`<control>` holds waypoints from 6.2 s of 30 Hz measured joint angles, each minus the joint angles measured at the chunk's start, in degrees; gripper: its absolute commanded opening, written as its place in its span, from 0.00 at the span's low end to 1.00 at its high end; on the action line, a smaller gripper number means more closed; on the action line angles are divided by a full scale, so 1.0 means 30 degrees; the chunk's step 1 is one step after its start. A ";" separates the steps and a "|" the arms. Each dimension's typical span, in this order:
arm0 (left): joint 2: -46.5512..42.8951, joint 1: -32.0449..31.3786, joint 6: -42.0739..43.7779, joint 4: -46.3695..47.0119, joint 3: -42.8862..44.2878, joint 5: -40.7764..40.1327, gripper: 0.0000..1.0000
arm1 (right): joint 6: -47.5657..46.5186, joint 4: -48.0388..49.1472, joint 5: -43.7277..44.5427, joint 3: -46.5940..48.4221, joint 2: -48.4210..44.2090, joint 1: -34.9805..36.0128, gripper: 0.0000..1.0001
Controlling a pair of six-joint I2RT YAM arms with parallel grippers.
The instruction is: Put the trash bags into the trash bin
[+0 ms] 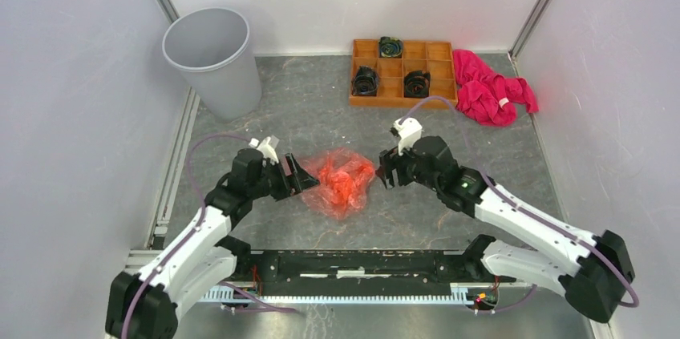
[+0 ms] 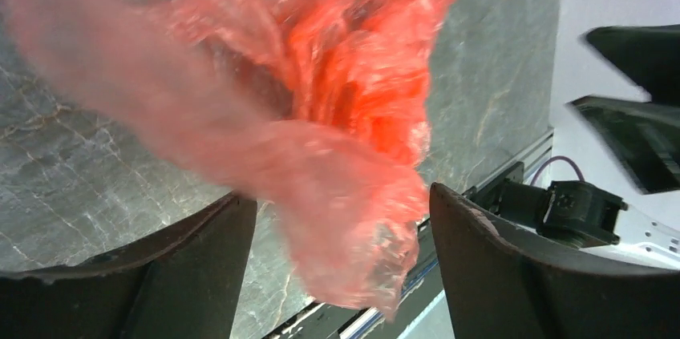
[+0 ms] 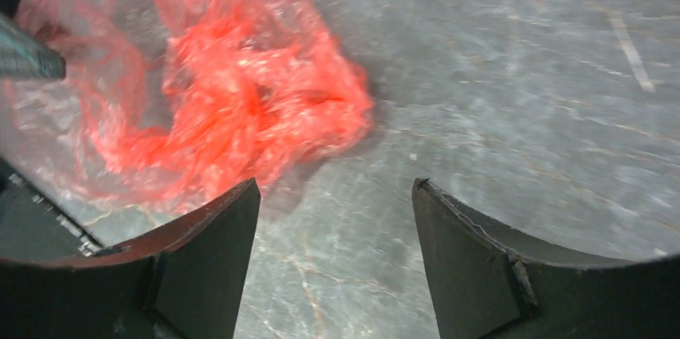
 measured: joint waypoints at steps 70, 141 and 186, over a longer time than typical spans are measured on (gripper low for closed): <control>-0.0248 0.0000 0.0058 -0.5085 0.4787 -0.4830 0.02 | -0.4189 0.0510 -0.1574 0.1122 0.2222 -0.0474 0.01; 0.1129 0.0342 0.1996 -0.7774 0.9828 -0.2769 0.02 | 0.1996 -0.1472 -1.6808 0.1581 0.5406 -0.6623 0.00; 0.0197 0.0335 0.2703 -0.7118 1.2189 -0.0219 1.00 | 0.0117 0.2871 -1.0921 0.8648 -0.0663 -0.6477 0.00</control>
